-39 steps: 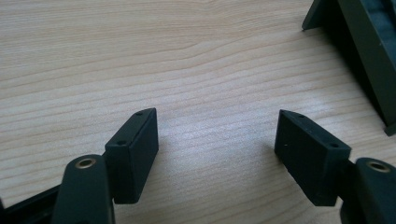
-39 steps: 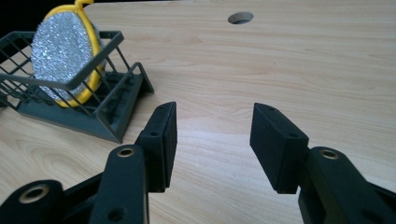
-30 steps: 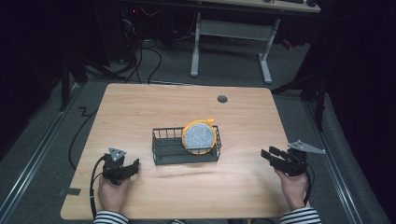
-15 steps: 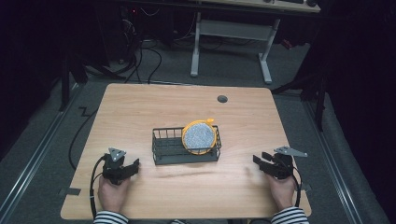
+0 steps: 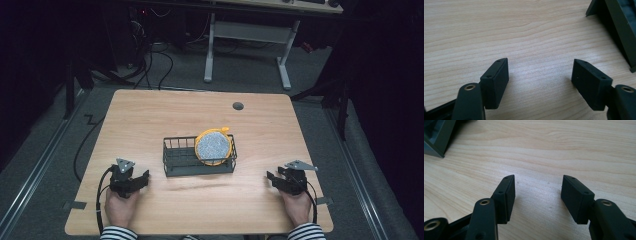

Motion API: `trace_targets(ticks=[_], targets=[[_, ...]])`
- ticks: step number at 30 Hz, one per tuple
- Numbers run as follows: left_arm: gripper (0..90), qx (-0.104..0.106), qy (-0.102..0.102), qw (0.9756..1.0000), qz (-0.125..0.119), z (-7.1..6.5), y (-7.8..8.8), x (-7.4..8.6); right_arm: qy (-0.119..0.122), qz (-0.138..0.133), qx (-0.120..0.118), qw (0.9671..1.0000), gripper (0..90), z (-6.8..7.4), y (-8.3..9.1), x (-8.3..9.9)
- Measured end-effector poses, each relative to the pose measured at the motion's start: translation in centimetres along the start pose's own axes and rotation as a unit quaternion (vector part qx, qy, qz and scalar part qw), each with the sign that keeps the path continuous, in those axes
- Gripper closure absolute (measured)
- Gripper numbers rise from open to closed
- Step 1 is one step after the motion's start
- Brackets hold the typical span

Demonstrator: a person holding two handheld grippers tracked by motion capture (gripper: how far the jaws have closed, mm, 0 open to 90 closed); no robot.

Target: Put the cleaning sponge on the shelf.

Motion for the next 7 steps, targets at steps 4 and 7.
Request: trace_targets(ticks=[4,7], targets=[[30.7,0.0,0.0,1.0,0.0,-0.01,0.0,0.0,0.022,0.005,0.014,0.9996,42.5,0.38,-0.11,0.0],[30.8,0.0,0.0,1.0,0.0,0.0,0.0,0.01,0.036,0.009,0.018,0.9992,41.7,0.63,-0.15,0.0]])
Point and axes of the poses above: each handheld gripper's, and its own axes: y roughly backward along the jaws, x roughly out of its underside, z roughly to its left, the point moved 5 cm from there along -y, roughly forward along the jaws, and after that the axes turned 5 degrees about y, right-handed, at the moved point
